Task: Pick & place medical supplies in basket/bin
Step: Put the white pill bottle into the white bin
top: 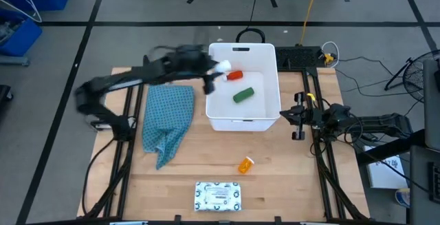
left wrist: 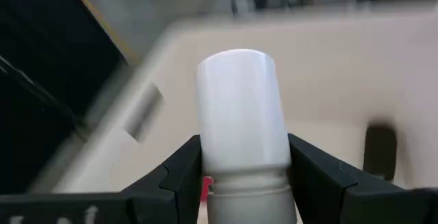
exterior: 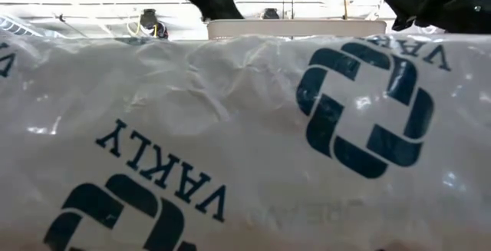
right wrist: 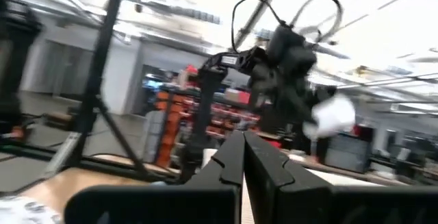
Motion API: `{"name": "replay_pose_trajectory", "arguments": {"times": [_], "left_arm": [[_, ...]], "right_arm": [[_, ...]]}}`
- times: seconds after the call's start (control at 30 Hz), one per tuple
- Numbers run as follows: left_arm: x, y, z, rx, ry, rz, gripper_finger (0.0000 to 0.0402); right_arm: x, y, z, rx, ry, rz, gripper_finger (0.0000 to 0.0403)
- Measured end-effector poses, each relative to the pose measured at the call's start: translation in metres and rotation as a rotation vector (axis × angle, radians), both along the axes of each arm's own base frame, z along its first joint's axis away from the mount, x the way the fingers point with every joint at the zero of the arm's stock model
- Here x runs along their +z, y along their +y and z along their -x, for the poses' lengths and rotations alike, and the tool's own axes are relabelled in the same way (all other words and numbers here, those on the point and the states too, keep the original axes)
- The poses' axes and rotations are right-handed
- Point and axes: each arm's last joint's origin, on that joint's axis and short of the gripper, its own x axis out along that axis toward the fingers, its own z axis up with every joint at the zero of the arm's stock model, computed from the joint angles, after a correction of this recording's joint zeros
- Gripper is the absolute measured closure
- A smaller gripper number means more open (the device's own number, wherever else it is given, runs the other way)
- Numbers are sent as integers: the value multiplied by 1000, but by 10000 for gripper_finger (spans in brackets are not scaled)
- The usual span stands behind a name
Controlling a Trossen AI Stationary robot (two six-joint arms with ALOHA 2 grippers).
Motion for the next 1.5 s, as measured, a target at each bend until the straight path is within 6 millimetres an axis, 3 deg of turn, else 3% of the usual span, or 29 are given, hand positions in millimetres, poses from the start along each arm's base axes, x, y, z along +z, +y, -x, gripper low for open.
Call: {"name": "replay_pose_trajectory", "arguments": {"times": [0.17, 0.33, 0.5, 0.77, 0.9, 1.1, 1.27, 1.37, 1.5], "left_arm": [[-60, 26, -53, -10, 221, 106, 225], [-97, 33, -85, -27, 305, 137, 225], [-124, 36, -100, -42, 407, 168, 225], [-154, 37, -104, -126, 512, 210, 225], [-153, 35, -105, -148, 524, 186, 225], [-97, 36, -111, -171, 544, 151, 225], [-76, 39, -127, -188, 567, 139, 225], [-85, 40, -141, -216, 560, 133, 225], [-128, 41, -155, -237, 636, 180, 225]], "right_arm": [[-2, -1, -1, -18, 18, 0, 403], [-3, -1, -1, -19, 28, 6, 403], [-3, -1, -1, -21, 29, 10, 403], [-2, -1, -1, -20, 27, 11, 403], [-2, 0, -1, -20, 24, 11, 403], [-2, 0, -1, -20, 17, 12, 403], [-1, 0, -1, -20, 15, 14, 403], [-1, 0, -1, -21, 16, 15, 403], [-2, 0, -1, -20, 17, 14, 403]]}}
